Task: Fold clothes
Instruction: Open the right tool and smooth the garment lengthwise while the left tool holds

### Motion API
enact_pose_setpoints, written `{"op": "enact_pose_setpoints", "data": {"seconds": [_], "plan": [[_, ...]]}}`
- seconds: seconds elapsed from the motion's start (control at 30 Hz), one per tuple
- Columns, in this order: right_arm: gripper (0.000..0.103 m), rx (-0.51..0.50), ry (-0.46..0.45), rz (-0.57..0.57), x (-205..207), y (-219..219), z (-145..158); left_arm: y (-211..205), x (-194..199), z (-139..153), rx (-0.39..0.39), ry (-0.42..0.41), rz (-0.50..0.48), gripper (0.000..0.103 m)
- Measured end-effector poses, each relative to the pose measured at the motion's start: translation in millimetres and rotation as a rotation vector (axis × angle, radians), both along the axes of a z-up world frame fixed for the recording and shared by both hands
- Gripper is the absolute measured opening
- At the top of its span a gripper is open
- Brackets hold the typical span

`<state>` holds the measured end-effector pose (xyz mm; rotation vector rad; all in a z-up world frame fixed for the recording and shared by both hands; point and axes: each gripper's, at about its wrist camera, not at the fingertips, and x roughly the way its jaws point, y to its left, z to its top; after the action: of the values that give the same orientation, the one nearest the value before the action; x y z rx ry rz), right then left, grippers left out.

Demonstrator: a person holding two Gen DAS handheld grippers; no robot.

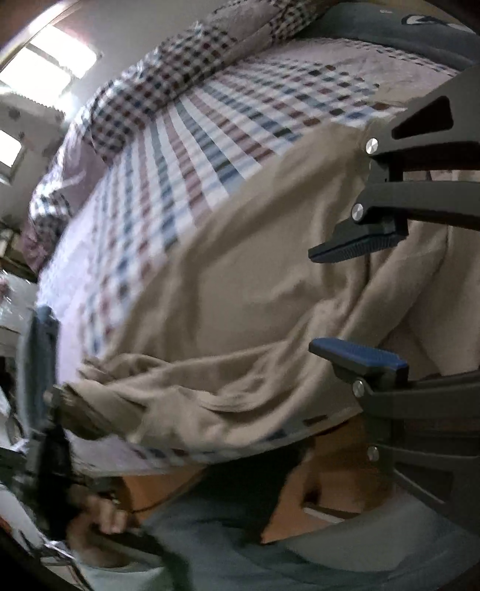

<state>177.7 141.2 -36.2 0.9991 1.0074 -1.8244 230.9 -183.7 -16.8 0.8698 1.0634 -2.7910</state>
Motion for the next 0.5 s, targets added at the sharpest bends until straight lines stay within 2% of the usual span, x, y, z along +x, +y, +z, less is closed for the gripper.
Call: {"op": "enact_pose_setpoints", "data": {"seconds": [0.13, 0.3, 0.5], "plan": [[0.044, 0.020, -0.026, 0.013, -3.2, 0.2, -9.6, 1.2, -0.6, 0.1, 0.002, 0.001, -0.002, 0.004], [0.044, -0.014, -0.026, 0.023, -9.7, -1.5, 7.7, 1.3, -0.8, -0.1, 0.005, 0.003, -0.004, 0.004], [0.044, 0.103, -0.062, 0.127, -8.9, -14.5, -8.6, 0.1, -0.8, 0.7, 0.011, 0.010, -0.006, 0.004]]}}
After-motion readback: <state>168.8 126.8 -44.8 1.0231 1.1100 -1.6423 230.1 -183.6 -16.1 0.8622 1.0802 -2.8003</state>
